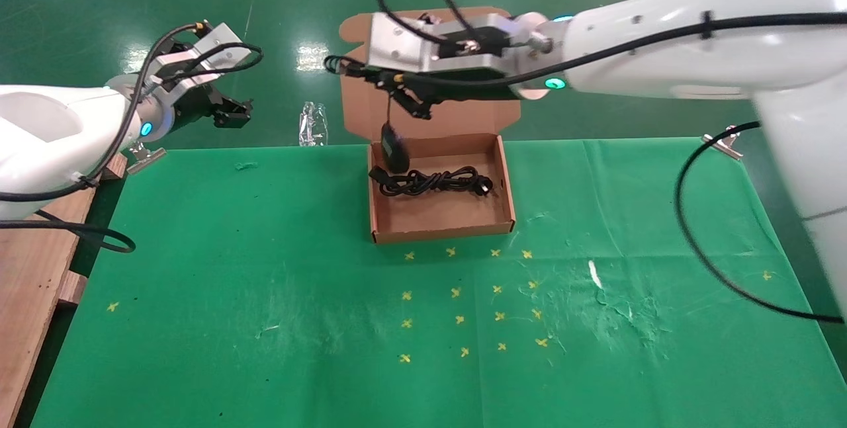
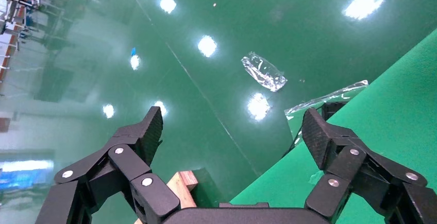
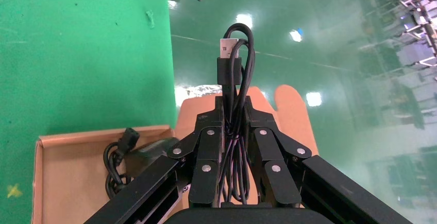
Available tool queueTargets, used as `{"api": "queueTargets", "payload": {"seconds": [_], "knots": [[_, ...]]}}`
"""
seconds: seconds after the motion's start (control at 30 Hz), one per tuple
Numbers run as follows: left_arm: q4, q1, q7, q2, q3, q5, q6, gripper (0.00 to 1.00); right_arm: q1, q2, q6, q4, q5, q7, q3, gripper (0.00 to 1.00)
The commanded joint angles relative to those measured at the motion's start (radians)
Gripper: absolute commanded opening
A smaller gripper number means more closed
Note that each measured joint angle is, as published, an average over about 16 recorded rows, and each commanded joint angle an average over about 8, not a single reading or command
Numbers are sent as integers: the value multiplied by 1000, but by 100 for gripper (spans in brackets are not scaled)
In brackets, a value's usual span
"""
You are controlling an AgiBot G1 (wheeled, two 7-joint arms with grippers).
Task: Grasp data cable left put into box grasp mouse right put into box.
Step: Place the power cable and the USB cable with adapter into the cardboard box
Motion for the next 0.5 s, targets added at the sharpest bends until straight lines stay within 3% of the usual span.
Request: {"api": "queueTargets", "payload": {"seconds": [0.03, 0.23, 0.5], "knots": [[-1, 0, -1, 0, 0, 1, 0, 100, 7, -34, 7, -33, -5, -17, -10, 0], [-2, 1, -2, 0, -1, 2, 1, 100, 2, -13, -52, 4, 40, -27, -5, 0], [-2, 1, -2, 0, -1, 3, 1, 100, -31, 72, -116, 195, 37, 51, -6, 0]]}}
